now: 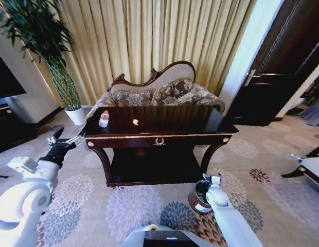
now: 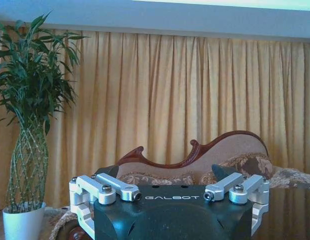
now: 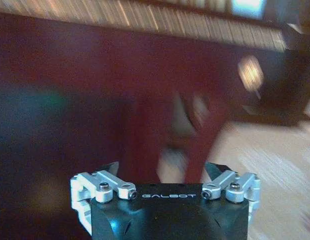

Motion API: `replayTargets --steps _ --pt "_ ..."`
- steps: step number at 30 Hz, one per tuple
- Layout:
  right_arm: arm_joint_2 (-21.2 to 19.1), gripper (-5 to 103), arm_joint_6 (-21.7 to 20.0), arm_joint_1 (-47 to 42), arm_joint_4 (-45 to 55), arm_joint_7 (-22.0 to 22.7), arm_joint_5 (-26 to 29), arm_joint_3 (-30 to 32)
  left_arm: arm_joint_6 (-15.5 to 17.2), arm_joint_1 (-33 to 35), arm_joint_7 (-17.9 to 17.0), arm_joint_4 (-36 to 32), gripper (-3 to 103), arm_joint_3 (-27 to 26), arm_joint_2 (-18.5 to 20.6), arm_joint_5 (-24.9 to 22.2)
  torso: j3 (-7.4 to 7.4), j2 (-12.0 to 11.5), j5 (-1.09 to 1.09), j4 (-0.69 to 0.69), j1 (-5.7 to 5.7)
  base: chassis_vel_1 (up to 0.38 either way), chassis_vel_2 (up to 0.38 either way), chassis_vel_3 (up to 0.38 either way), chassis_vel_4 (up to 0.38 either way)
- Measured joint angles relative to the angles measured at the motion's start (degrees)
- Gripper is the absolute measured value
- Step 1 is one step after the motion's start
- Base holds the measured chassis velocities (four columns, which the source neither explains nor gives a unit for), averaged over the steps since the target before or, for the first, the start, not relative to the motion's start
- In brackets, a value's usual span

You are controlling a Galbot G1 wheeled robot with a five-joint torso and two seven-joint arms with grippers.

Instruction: Move to the front of the table and place the trash on the table into the trash bin.

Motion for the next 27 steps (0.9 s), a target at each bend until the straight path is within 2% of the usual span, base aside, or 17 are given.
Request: replayTargets --steps 1,5,6,8,13,27 --pt "-0.77 99 1.02 -0.64 4.23 -1.40 1.50 -0.08 0.03 -0.07 0.00 -0.13 100 0.19 0.01 0.00 0.00 0.00 0.01 0.00 0.00 0.000 0.000 0.000 0.000" --pt "-2.44 100 1.37 -1.93 14.86 -2.46 6.00 -0.09 0.09 -0.12 -0.01 -0.48 100 0.47 0.11 0.00 0.00 0.00 0.01 0.01 0.00 0.000 0.000 0.000 0.000" --pt "-2.44 100 1.37 -1.93 14.86 -2.46 6.00 -0.09 0.09 -0.12 -0.01 -0.48 100 0.47 0.11 0.00 0.00 0.00 0.01 0.01 0.00 0.000 0.000 0.000 0.000" --pt "-4.06 100 1.28 -2.85 22.66 -2.59 9.82 -0.11 0.12 -0.18 -0.03 -0.65 100 0.54 0.14 0.01 0.00 0.00 0.00 0.00 0.00 0.000 0.000 0.000 0.000" --pt "-5.69 100 1.07 -3.96 30.90 -2.61 12.39 0.10 0.13 -0.20 -0.06 -0.75 100 0.71 0.05 0.01 0.00 0.00 0.00 0.00 -0.01 0.000 0.000 0.000 0.000" --pt "-5.38 100 1.65 -5.34 33.19 -4.68 10.78 1.07 0.15 -0.15 -0.07 -1.08 100 0.49 0.77 -0.03 0.00 0.00 0.02 0.00 -0.01 0.000 0.000 0.000 0.000"
